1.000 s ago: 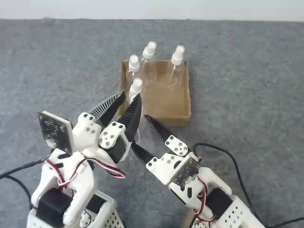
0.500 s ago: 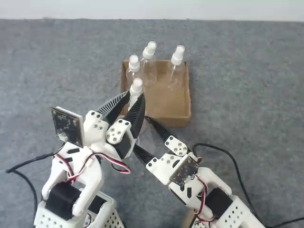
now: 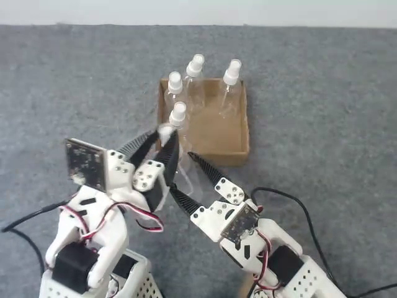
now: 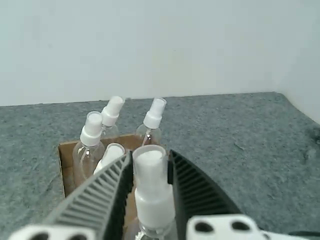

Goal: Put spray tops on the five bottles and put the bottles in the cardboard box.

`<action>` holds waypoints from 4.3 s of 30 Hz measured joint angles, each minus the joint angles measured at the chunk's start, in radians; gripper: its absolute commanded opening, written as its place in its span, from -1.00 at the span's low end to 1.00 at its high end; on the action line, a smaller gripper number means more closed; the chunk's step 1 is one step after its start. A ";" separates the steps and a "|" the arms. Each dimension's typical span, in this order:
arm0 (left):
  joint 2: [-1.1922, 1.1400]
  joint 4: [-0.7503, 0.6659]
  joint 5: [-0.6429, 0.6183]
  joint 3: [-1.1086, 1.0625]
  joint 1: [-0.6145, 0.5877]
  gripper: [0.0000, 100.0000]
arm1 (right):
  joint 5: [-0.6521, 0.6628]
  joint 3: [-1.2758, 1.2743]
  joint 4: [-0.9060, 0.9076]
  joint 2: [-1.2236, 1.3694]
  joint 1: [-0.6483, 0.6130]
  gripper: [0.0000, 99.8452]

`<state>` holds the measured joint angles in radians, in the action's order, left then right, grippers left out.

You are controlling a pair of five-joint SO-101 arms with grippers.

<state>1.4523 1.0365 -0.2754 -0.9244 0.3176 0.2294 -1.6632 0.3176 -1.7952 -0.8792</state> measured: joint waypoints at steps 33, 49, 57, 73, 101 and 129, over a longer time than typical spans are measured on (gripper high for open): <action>0.000 0.032 0.015 0.181 -0.044 -0.52 | 0.000 0.000 0.000 0.000 0.041 -0.92; -0.002 -0.181 0.014 -0.002 -0.264 -0.52 | 0.000 0.000 0.038 0.000 0.014 -0.92; -0.002 -0.245 0.014 -0.064 -0.344 -0.52 | 0.000 0.000 0.038 0.000 0.014 -0.92; 0.002 -0.215 0.161 -0.149 -0.178 -0.52 | 0.000 0.000 0.040 0.003 0.011 -0.92; 0.000 -0.118 0.094 -0.011 -0.430 -0.52 | 0.002 0.000 0.040 0.002 0.008 -0.92; 0.002 -0.077 0.175 -0.250 -0.098 -0.52 | 0.000 0.000 0.046 0.003 0.015 -0.92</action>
<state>1.4538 0.9597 -0.1005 -1.1745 0.2194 0.2294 -1.6632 0.3636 -1.7921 -0.8638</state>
